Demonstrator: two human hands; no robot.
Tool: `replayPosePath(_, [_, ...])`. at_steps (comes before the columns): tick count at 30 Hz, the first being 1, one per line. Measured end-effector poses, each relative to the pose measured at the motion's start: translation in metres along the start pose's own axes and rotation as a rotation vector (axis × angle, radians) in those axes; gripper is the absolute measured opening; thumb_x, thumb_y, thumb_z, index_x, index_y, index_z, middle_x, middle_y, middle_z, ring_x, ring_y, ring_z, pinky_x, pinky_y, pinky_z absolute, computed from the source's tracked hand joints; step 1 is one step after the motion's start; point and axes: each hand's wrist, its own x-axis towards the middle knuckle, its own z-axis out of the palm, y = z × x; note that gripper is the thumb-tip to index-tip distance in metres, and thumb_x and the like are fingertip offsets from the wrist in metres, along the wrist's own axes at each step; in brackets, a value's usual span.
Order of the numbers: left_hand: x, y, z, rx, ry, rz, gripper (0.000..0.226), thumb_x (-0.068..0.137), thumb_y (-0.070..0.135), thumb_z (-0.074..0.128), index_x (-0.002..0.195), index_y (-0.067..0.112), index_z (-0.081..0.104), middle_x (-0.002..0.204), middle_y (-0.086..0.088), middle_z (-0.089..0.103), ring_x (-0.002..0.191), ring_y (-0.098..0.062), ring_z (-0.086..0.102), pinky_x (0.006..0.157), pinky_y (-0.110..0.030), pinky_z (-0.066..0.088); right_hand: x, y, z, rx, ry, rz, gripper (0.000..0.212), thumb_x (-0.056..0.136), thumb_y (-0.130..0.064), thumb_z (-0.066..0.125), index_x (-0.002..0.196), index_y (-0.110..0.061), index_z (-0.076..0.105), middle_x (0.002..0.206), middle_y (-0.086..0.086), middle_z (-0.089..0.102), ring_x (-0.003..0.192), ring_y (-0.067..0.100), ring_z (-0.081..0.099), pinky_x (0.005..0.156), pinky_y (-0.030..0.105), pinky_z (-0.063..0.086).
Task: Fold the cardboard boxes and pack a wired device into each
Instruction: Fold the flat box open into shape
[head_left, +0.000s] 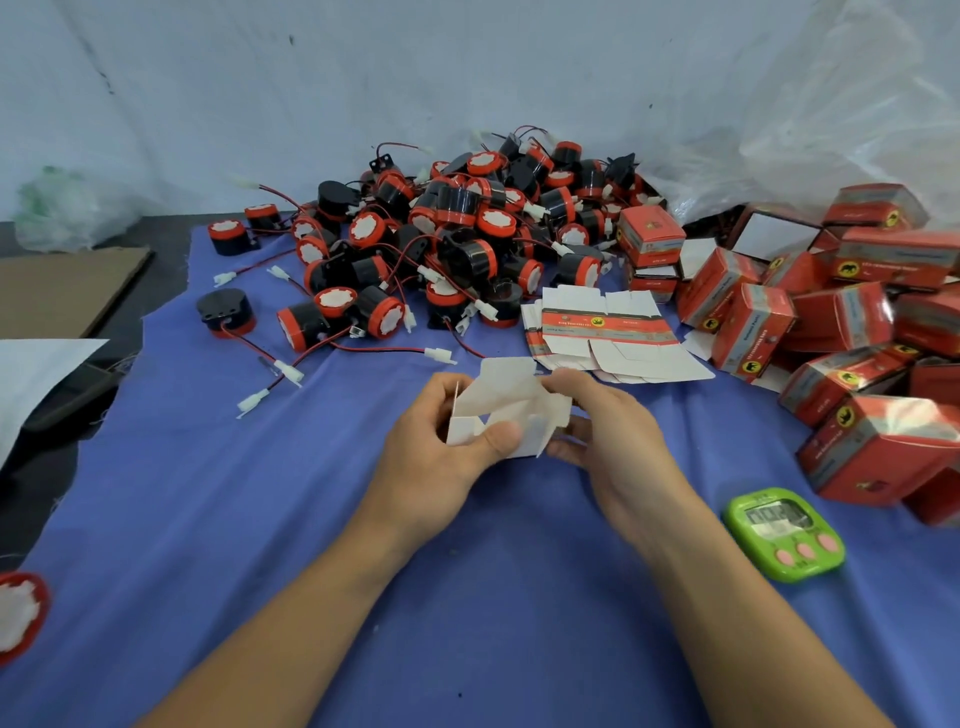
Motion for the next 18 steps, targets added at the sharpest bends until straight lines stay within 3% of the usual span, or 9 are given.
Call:
replayPosePath(2, [0.001,0.000,0.000,-0.029,0.063,-0.010,0.044,0.066,0.060,0.074,0.103,0.038,0.065,0.099,0.013,0.075,0.092,-0.010,0.071,0.077,-0.033,0.059,-0.003,-0.001,-0.003,0.014,-0.169,-0.005,0.038,0.079,-0.058,0.065,0.108,-0.038,0.079,0.109,-0.004,0.079,0.089,0.010,0.070,0.086,0.035,0.058])
replayPosePath(4, [0.002,-0.001,-0.003,-0.046,0.104,-0.008,0.041,0.068,0.060,0.074,0.102,0.039,0.065,0.099,0.011,0.076,0.092,-0.011,0.073,0.078,-0.036,0.060,-0.007,0.000,-0.002,-0.101,-0.273,-0.046,0.033,0.090,-0.050,0.067,0.121,-0.040,0.070,0.122,-0.010,0.074,0.102,0.010,0.069,0.087,0.033,0.054])
replayPosePath(6, [0.002,-0.001,-0.005,-0.061,0.099,0.001,0.040,0.071,0.059,0.072,0.104,0.038,0.066,0.101,0.009,0.076,0.093,-0.014,0.072,0.078,-0.036,0.059,-0.008,0.003,0.002,-0.172,-0.215,-0.096,0.029,0.095,-0.034,0.069,0.123,-0.037,0.068,0.124,-0.010,0.072,0.102,0.013,0.067,0.084,0.034,0.054])
replayPosePath(9, [0.000,0.003,-0.005,-0.140,0.043,0.012,0.029,0.077,0.056,0.061,0.100,0.042,0.070,0.102,0.010,0.075,0.091,-0.009,0.069,0.079,-0.028,0.054,-0.009,0.006,0.010,-0.172,-0.135,-0.133,0.025,0.100,-0.020,0.066,0.121,-0.033,0.069,0.113,-0.010,0.075,0.086,0.009,0.063,0.076,0.028,0.052])
replayPosePath(14, [-0.002,0.009,-0.005,-0.283,0.043,-0.022,0.040,0.078,0.050,0.053,0.100,0.027,0.078,0.097,-0.001,0.076,0.087,-0.015,0.068,0.074,-0.029,0.054,-0.010,0.005,0.010,-0.176,-0.141,-0.155,0.030,0.099,-0.017,0.065,0.124,-0.033,0.069,0.108,-0.010,0.077,0.082,0.007,0.062,0.075,0.021,0.049])
replayPosePath(18, [-0.001,0.011,-0.008,-0.307,0.190,-0.008,0.038,0.077,0.042,0.052,0.095,0.023,0.081,0.095,-0.009,0.078,0.082,-0.019,0.069,0.067,-0.028,0.056,-0.010,0.006,0.012,-0.181,-0.160,-0.170,0.032,0.099,-0.019,0.067,0.125,-0.037,0.071,0.114,-0.012,0.076,0.088,0.007,0.064,0.080,0.022,0.050])
